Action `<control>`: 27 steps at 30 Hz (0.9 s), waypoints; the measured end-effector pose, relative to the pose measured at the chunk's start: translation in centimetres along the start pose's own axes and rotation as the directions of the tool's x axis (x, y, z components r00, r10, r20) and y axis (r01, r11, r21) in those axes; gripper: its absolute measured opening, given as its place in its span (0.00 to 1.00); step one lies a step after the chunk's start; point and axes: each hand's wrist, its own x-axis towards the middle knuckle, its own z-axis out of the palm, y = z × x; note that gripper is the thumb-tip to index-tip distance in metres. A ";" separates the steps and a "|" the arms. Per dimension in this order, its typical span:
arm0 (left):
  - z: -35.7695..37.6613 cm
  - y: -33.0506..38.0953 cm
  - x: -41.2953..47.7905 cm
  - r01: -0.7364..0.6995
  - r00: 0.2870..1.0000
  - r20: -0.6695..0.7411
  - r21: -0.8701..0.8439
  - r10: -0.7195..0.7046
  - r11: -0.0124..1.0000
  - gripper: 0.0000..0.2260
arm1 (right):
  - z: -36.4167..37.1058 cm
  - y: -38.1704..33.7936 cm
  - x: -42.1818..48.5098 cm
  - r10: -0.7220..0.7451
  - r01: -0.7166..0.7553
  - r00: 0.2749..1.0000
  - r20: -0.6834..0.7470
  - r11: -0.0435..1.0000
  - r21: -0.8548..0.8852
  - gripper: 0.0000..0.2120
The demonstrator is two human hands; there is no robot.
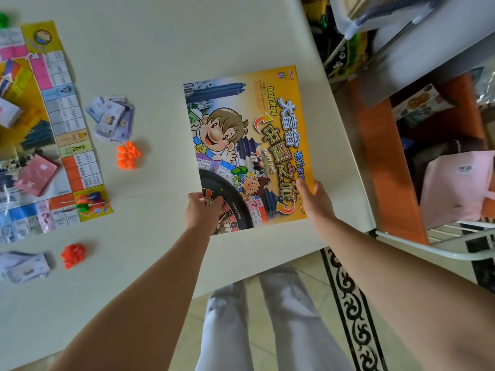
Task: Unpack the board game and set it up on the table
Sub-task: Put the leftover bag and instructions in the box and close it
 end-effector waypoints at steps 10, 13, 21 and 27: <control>1.2 1.0 2.4 0.093 0.995 0.042 -0.063 -0.091 0.994 0.26 | 0.1 -2.0 2.9 0.087 -0.086 0.996 0.026 0.996 -0.036 0.22; 0.9 0.9 2.8 0.177 0.982 0.096 -0.165 -0.163 0.970 0.27 | 0.2 -2.3 3.0 0.145 -0.143 0.987 0.065 0.989 -0.034 0.32; -0.2 1.9 1.2 0.259 0.964 0.164 -0.411 -0.209 0.874 0.28 | -0.6 -0.9 5.0 0.248 -0.268 0.935 0.251 0.962 0.048 0.51; -0.5 3.0 -0.5 0.177 0.984 0.058 -0.442 -0.169 0.879 0.22 | -2.0 -4.5 1.8 0.176 -0.206 0.934 0.311 0.977 0.064 0.27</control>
